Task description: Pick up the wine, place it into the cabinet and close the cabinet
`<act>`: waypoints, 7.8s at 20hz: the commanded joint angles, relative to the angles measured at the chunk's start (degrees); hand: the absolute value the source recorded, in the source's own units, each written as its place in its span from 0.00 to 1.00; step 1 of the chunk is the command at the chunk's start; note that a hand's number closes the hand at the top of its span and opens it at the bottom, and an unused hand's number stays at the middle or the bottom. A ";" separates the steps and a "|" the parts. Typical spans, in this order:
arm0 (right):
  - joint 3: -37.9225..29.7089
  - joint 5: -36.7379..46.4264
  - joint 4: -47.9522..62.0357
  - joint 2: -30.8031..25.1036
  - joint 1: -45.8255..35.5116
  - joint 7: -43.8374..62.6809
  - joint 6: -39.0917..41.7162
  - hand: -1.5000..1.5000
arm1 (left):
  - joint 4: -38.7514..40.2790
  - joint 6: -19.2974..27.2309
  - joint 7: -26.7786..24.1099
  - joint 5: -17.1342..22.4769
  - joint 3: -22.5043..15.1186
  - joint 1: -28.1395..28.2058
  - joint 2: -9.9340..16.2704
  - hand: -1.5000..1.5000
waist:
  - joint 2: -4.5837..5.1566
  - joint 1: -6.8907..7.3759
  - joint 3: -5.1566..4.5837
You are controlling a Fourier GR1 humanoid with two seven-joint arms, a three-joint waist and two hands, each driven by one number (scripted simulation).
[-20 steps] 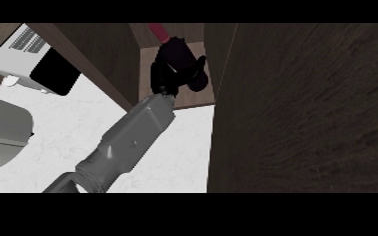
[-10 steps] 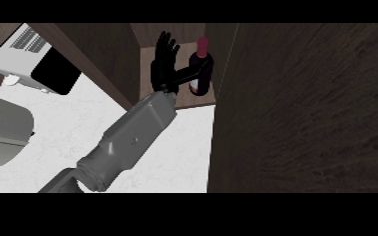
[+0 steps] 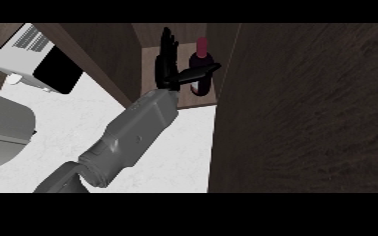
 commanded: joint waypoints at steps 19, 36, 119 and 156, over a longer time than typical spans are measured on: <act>-3.81 -2.07 0.62 -1.58 1.37 -0.18 0.42 0.00 | -10.81 -1.16 -6.58 4.03 -7.62 3.77 0.00 0.00 | -1.06 3.93 0.05; -1.43 0.94 -2.14 -0.63 4.56 0.78 -1.06 0.00 | -21.65 1.36 -8.12 -5.81 -8.03 14.30 2.30 0.00 | -1.90 7.21 0.05; 21.72 -5.89 43.52 1.02 -57.55 3.57 -34.60 1.00 | -73.21 -51.62 -5.52 -9.23 34.16 88.32 69.52 0.00 | -1.44 11.02 -0.01; 9.25 -33.96 94.20 -1.70 -66.36 -6.92 23.02 1.00 | -67.05 -59.39 6.48 -12.05 47.96 87.69 61.72 0.00 | -0.88 9.39 -0.04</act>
